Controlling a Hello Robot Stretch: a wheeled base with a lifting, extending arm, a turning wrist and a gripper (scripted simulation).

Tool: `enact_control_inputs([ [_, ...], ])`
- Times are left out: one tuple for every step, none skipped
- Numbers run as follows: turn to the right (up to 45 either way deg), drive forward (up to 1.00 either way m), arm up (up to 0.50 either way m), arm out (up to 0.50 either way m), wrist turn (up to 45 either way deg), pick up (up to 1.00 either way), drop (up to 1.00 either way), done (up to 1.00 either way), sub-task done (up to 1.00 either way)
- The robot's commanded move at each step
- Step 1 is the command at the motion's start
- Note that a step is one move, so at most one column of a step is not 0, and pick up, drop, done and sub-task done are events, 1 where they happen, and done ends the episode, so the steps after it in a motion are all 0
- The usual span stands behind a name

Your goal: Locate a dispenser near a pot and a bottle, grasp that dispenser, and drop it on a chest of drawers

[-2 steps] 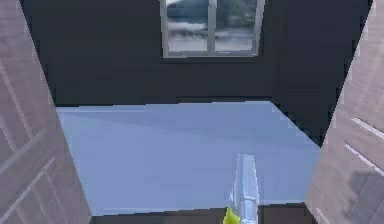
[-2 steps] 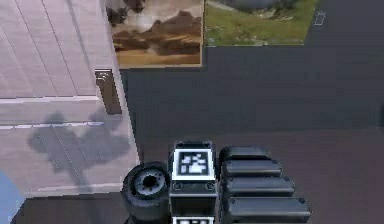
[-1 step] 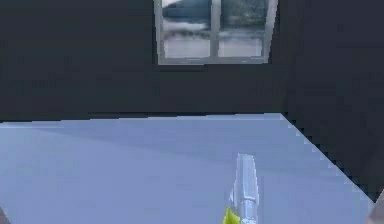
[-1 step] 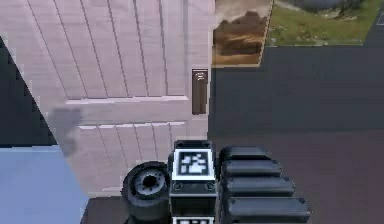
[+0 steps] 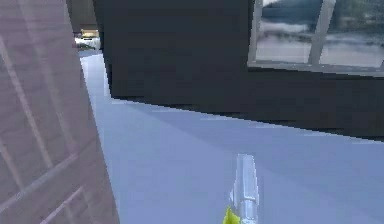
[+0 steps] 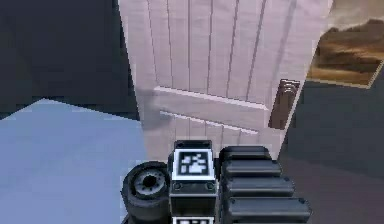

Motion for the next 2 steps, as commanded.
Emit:
enact_control_inputs([
  [0.0, 1.00, 0.00, 0.00, 0.0, 0.00, 0.00, 0.00, 0.00],
  [0.0, 0.45, 0.00, 0.00, 0.0, 0.00, 0.00, 0.00, 0.00],
])
